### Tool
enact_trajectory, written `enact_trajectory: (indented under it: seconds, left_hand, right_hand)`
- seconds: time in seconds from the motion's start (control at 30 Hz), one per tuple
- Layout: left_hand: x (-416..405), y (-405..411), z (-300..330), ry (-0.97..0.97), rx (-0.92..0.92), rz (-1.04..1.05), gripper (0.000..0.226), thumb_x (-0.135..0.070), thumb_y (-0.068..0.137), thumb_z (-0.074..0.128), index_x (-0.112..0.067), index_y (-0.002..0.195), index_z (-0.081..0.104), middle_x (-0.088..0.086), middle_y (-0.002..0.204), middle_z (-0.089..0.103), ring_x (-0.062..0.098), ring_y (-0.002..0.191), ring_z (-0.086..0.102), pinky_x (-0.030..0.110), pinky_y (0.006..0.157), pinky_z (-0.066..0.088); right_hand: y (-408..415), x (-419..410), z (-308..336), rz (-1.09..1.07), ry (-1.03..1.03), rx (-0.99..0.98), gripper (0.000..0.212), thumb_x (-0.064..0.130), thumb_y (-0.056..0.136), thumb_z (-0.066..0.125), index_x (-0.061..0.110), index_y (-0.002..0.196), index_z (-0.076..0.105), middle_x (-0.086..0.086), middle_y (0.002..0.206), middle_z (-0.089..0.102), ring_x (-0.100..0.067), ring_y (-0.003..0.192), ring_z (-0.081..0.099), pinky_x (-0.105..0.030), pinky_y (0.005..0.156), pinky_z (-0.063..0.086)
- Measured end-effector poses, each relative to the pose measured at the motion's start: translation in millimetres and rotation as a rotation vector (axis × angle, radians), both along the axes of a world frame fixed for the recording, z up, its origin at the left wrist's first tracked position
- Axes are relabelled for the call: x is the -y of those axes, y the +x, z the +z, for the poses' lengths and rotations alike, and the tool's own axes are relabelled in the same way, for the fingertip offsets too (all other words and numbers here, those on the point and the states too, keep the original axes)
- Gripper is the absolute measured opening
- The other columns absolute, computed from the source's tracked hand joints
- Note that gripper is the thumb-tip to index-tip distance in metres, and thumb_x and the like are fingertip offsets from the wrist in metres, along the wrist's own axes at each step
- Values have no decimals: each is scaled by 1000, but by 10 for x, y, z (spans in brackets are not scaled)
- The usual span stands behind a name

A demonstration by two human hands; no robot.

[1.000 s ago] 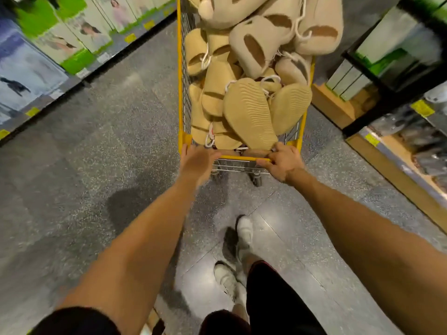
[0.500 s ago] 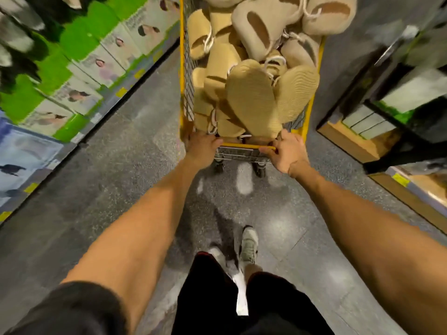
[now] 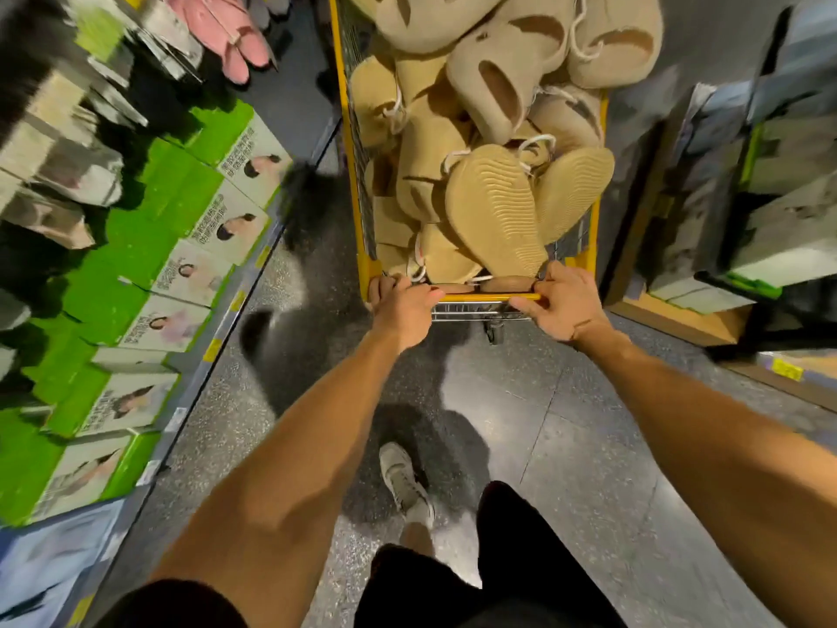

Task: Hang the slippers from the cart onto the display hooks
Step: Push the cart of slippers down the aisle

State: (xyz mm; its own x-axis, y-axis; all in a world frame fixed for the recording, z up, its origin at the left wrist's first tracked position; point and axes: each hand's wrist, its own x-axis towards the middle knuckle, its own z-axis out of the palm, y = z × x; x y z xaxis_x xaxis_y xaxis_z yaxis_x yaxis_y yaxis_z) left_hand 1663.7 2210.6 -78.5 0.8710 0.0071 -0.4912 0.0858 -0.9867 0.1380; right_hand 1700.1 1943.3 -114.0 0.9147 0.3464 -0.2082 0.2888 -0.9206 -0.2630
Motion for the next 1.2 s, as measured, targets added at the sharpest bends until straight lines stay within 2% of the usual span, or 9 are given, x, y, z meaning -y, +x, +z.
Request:
enact_trajectory:
  seconds: [0.1, 0.23, 0.4, 0.47, 0.57, 0.67, 0.83, 1.03, 1.2]
  left_hand:
    - [-241, 789, -13, 54, -34, -87, 42, -17, 103, 29, -39, 127, 56, 7, 122, 52, 33, 115, 43, 43, 90, 28]
    - [-486, 1886, -142, 78, -81, -127, 45, -17, 97, 31, -42, 126, 53, 4, 123, 53, 31, 114, 44, 47, 91, 30]
    - [-578, 3317, -68, 175, -167, -214, 49, -16, 99, 41, -41, 141, 43, 7, 142, 41, 34, 132, 33, 48, 113, 20]
    - [-530, 3837, 25, 173, -162, -209, 42, -22, 104, 37, -38, 142, 44, 6, 146, 41, 33, 135, 32, 44, 113, 20]
    - [-437, 4556, 169, 103, -62, -290, 45, -19, 104, 39, -37, 145, 45, 2, 138, 52, 32, 130, 42, 42, 107, 29]
    - [-375, 5301, 207, 57, -81, -288, 41, -25, 106, 35, -34, 145, 46, 4, 141, 50, 37, 132, 40, 46, 109, 26]
    - [-304, 6669, 102, -54, -65, -245, 41, -40, 110, 27, -26, 123, 64, 11, 135, 51, 36, 128, 36, 40, 107, 19]
    - [-195, 8292, -48, -69, -67, -272, 52, -52, 107, 21, -28, 117, 67, 10, 132, 56, 34, 132, 36, 49, 117, 11]
    - [-18, 9587, -70, 13, -105, -325, 55, -53, 107, 16, -30, 123, 63, 13, 135, 53, 35, 129, 35, 49, 115, 19]
  right_hand:
    - [569, -220, -58, -57, 20, 45, 87, 76, 86, 25, 7, 85, 79, -2, 81, 40, -33, 79, 54, -40, 78, 37]
    - [1398, -445, -102, -111, 18, 121, 82, 73, 90, 27, 9, 87, 79, -3, 77, 38, -32, 75, 53, -40, 76, 38]
    - [2578, -644, -87, -209, 61, 206, 63, 66, 88, 45, 12, 77, 75, -6, 75, 47, -32, 70, 53, -37, 67, 39]
    - [3027, -651, -82, -250, 49, 230, 63, 66, 86, 46, 11, 70, 73, -11, 75, 52, -33, 69, 54, -37, 66, 38]
    - [3755, -608, -65, -297, 12, 168, 70, 70, 85, 39, 10, 67, 70, -11, 79, 52, -33, 76, 55, -37, 72, 36]
    - [4492, -534, -65, -315, 10, 101, 66, 65, 88, 43, 9, 71, 74, -5, 77, 46, -32, 78, 55, -34, 74, 33]
    - [5736, -406, -56, -347, -9, 58, 49, 57, 91, 56, 15, 81, 77, -10, 100, 59, -33, 96, 55, -39, 90, 37]
    - [7168, -297, 54, -423, -12, -40, 72, 72, 84, 30, 21, 109, 75, -9, 113, 53, -31, 110, 51, -44, 101, 31]
    - [8323, -185, 104, -462, -15, -52, 80, 75, 82, 22, 24, 116, 73, -6, 118, 52, -28, 113, 50, -44, 105, 30]
